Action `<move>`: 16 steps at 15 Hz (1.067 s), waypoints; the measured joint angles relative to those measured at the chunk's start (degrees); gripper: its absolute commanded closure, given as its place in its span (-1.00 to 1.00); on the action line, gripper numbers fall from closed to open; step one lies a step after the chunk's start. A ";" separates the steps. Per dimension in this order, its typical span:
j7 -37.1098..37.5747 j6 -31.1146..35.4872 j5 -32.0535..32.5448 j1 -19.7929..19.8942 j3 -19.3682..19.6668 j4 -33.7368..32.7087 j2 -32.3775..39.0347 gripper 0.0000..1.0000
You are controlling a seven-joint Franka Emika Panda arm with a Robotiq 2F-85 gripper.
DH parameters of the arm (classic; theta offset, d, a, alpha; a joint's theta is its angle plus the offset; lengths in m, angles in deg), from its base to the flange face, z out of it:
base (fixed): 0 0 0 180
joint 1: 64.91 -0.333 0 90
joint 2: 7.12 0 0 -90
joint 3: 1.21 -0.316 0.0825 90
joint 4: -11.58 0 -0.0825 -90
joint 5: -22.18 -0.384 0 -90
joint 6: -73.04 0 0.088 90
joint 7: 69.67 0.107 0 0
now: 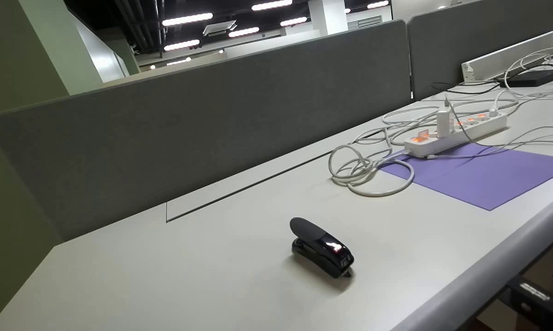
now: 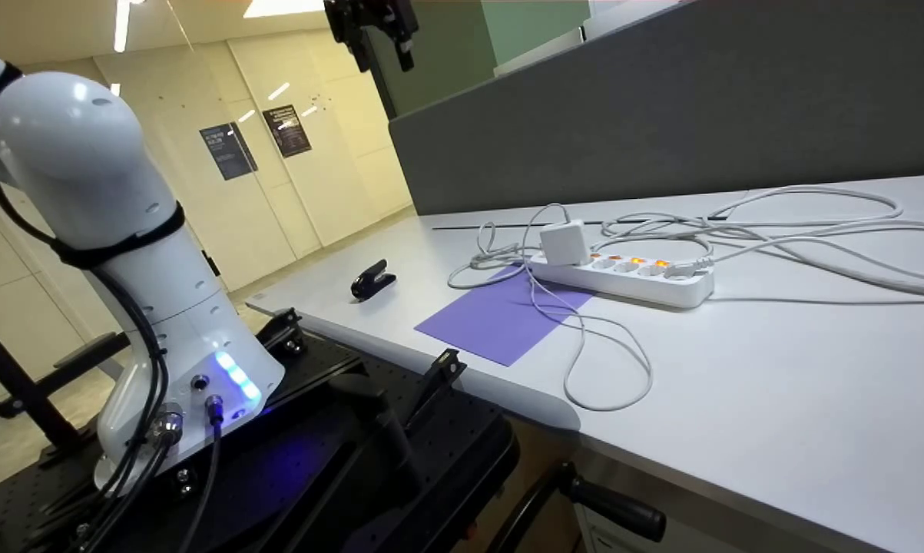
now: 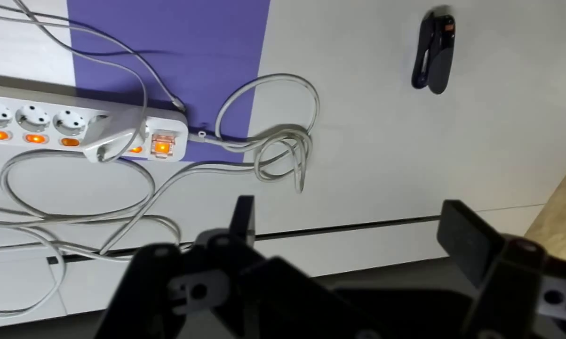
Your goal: Press the power button on the extension cord
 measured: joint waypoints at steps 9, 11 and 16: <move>0.15 10.14 -0.10 5.27 0.76 -4.83 15.34 -1.00; 0.00 10.14 -0.16 5.32 0.60 -4.88 15.32 -1.00; 1.48 18.01 -0.15 6.86 -0.23 -5.11 19.54 -1.00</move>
